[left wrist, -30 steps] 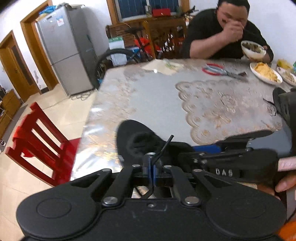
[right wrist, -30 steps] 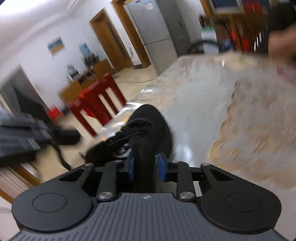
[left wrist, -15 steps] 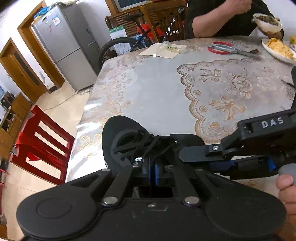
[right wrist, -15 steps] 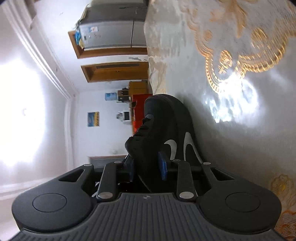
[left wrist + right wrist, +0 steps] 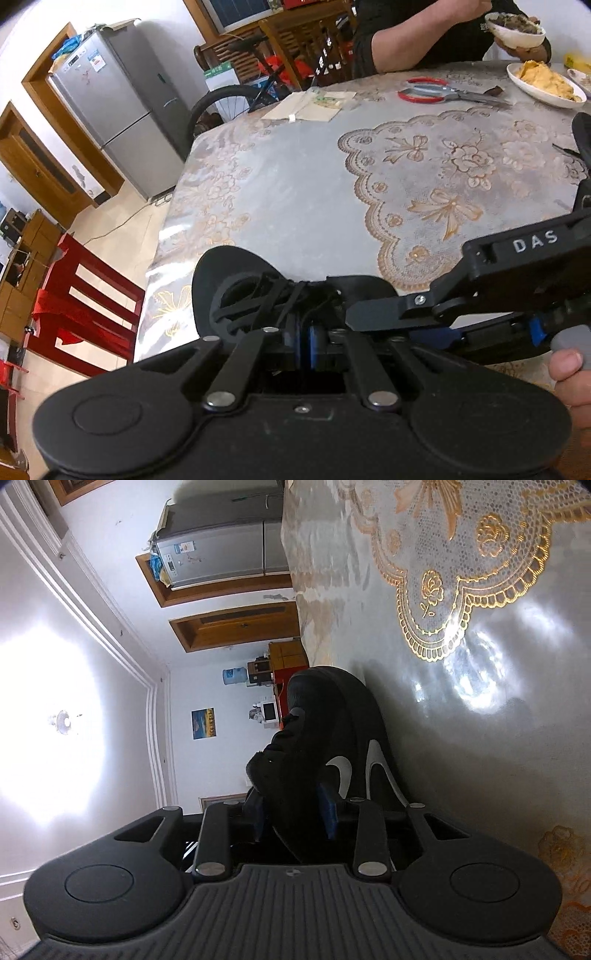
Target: Lace up shoes with both hands
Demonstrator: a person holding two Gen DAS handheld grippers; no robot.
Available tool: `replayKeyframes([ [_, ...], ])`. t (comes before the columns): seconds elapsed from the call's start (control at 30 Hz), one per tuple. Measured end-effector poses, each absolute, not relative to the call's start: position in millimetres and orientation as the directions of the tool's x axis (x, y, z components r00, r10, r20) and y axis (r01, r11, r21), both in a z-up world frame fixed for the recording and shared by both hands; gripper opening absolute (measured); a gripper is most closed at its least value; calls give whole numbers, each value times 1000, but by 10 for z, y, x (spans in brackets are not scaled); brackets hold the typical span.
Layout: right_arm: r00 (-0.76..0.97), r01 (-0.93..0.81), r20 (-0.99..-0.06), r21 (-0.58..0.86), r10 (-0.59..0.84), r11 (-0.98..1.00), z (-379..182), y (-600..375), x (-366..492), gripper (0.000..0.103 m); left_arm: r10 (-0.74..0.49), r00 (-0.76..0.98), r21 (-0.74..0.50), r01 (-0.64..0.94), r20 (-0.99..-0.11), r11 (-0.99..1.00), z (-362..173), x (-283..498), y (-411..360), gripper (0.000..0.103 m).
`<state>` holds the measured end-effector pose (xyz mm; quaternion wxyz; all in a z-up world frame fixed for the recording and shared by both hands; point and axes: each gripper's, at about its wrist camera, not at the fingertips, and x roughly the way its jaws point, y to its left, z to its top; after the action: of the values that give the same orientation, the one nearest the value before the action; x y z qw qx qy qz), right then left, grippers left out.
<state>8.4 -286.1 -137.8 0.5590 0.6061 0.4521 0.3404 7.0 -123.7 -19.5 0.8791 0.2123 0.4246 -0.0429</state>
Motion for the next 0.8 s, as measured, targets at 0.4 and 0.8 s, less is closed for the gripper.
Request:
replayKeyframes([
  [0.4, 351, 141, -115, 988, 929, 69, -1349, -2744, 197, 34, 80, 636, 329, 282, -767, 901, -164, 35, -1225, 6],
  [0.8, 340, 141, -131, 986, 931, 87, -1393, -2757, 245, 43, 53, 629, 306, 302, -776, 903, -165, 70, -1173, 5],
])
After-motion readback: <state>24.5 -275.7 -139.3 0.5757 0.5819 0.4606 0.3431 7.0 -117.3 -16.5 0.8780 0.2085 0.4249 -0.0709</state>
